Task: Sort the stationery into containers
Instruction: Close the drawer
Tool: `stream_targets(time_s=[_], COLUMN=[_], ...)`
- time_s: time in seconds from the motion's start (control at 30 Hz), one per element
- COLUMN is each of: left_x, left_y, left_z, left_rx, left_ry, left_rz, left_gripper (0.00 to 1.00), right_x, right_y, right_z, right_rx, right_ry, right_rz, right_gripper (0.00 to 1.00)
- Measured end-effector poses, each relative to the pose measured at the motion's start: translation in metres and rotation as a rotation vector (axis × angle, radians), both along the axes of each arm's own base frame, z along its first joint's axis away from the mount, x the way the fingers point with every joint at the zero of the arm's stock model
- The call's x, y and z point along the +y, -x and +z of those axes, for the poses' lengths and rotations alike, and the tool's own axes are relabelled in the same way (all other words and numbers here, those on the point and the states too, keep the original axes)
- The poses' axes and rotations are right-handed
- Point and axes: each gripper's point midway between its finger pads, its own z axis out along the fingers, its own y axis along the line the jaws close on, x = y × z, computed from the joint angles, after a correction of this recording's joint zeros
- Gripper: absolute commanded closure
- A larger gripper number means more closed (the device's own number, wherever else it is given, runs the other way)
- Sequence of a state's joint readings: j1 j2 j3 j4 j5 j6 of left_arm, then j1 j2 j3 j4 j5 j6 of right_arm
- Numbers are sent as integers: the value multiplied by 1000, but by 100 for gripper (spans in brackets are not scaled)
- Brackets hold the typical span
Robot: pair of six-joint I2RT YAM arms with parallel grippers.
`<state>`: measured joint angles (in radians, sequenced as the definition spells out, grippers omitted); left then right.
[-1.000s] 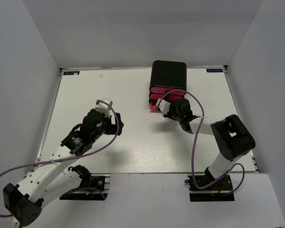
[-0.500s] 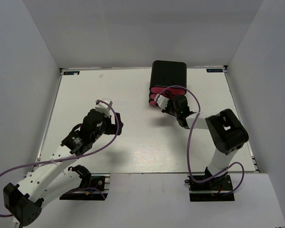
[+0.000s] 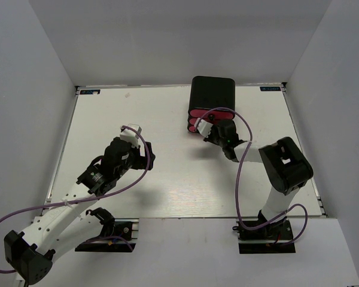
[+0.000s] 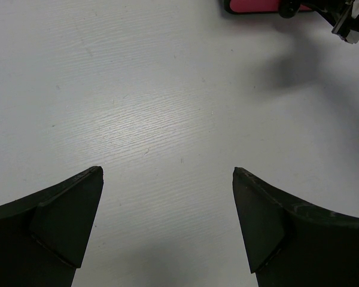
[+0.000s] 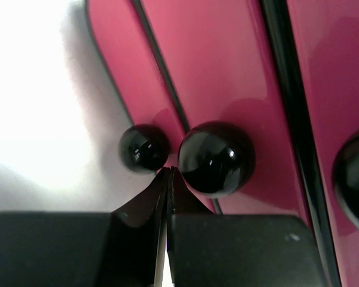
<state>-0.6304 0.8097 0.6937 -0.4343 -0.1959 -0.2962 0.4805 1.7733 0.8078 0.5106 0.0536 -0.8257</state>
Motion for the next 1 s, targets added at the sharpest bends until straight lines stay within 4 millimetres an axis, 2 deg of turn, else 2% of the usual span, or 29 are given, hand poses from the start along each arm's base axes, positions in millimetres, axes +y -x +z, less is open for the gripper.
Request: stream_targets(time_s=[0.03,0.07,0.13,0.23,0.27,0.3,0.33,0.37,0.5,0.7,0.87,0.93,1.0], left_x=[0,0,0,0,0,0,0,0,0,0,0,0,0], left_y=[0,0,0,1,1,1,1,1,2,4,4,4,3], left_z=[0,0,1,3,3,4,4,5,7,12,12,12,12], left_rx=[0,-1,-3,-9,-10,-12,-13,-14,-22,-35,-36,-37,-37], left_ry=[1,1,2,6,8,10,10,11,18,28,26,24,24], left_rz=[0,0,0,0,-1,-1,-1,-1,-6,-14,-14,-13,-13], left_gripper=[1,1,1,1,1,1,1,1,1,1,1,1,1], right_x=[1,1,0,-2,-3,-5,-6,-7,-17,-33,-51,-61,-70], right_y=[1,5,15,38,45,53,59,66,87,120,135,138,139], right_z=[1,2,9,30,40,51,64,78,124,153,198,206,200], right_rx=[5,15,32,49,49,50,47,43,17,115,67,25,-12], right_ry=[-2,-4,-17,-57,-74,-93,-122,-156,-279,-457,-586,-608,-610], right_rz=[8,18,36,57,62,65,60,54,7,-135,-236,-273,-304], right_gripper=[97,89,80,56,38,30,17,10,10,10,10,10,10])
